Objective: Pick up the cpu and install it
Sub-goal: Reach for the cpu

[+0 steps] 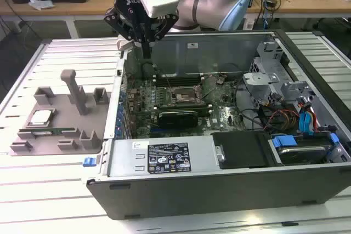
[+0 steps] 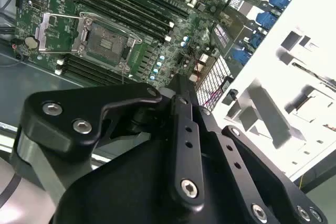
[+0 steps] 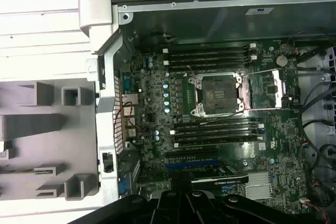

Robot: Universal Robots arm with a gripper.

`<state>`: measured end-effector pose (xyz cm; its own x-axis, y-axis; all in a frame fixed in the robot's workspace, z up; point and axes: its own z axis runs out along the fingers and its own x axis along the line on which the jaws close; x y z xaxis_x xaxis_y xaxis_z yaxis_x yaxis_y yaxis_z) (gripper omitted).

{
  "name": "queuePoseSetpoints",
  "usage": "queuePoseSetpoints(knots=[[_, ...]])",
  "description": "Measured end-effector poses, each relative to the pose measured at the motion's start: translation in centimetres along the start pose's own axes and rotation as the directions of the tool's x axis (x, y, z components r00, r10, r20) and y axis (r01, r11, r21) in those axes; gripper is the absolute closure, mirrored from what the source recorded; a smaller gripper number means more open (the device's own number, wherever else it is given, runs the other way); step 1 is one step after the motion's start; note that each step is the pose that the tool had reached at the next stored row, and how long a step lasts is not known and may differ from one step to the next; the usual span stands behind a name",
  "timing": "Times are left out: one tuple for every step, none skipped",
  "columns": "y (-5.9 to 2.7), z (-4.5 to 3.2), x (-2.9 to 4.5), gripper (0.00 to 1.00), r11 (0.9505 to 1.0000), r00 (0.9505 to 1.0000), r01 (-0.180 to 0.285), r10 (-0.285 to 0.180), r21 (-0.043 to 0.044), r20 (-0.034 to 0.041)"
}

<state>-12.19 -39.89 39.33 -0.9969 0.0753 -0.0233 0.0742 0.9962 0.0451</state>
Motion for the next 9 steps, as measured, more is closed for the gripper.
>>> queuePoseSetpoints(knots=[[0.0,0.0,0.0,0.89,1.0,1.0,0.0,0.0,0.0,0.0],[0.0,0.0,0.0,0.89,1.0,1.0,0.0,0.0,0.0,0.0],[0.0,0.0,0.0,0.89,1.0,1.0,0.0,0.0,0.0,0.0],[0.0,0.0,0.0,0.89,1.0,1.0,0.0,0.0,0.0,0.0],[0.0,0.0,0.0,0.89,1.0,1.0,0.0,0.0,0.0,0.0],[0.0,0.0,0.0,0.89,1.0,1.0,0.0,0.0,0.0,0.0],[0.0,0.0,0.03,0.89,1.0,1.0,0.0,0.0,0.0,0.0],[-0.01,-0.01,0.12,0.89,1.0,1.0,0.0,0.0,0.0001,0.0],[-0.03,-0.01,0.4,0.89,1.0,1.0,0.0,0.0,0.0001,0.0]])
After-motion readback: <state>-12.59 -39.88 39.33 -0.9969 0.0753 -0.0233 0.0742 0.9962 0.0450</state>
